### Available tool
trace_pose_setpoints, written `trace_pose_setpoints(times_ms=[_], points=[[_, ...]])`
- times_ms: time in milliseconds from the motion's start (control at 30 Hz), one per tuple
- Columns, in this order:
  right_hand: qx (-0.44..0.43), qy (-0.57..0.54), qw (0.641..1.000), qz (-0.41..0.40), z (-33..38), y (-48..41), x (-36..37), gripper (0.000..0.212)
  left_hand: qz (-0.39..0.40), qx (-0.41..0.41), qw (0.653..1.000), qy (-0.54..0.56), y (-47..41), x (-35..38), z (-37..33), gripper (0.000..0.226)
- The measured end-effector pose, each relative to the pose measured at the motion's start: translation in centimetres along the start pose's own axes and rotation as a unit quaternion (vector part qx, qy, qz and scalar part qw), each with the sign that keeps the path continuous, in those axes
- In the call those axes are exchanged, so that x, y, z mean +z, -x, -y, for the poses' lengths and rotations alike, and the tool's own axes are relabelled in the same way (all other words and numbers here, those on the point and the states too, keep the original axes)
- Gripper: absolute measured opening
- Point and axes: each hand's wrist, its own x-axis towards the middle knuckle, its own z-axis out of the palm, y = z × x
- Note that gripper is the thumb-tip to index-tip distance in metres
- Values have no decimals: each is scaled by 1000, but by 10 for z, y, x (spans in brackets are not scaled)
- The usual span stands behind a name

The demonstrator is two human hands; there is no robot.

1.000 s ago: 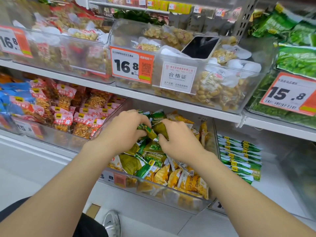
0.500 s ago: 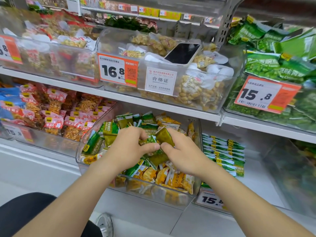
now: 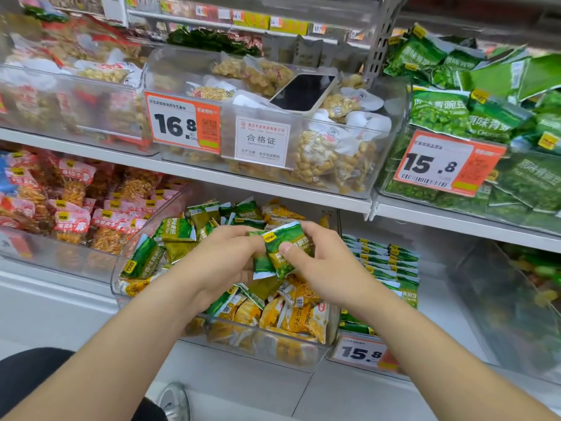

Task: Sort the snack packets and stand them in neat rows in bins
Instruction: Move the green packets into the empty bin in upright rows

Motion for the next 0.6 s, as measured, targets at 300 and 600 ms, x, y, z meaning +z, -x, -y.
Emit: trace_pose_setpoints(times_ms=[300,600], points=[[24,-88,995,-39,-6,6,-13,30,-67,7,997,47,2,5,-4,17],[-17,-104,994,-13,-6,17,-27,22,-133,68,989,-10,1,9,-2,22]])
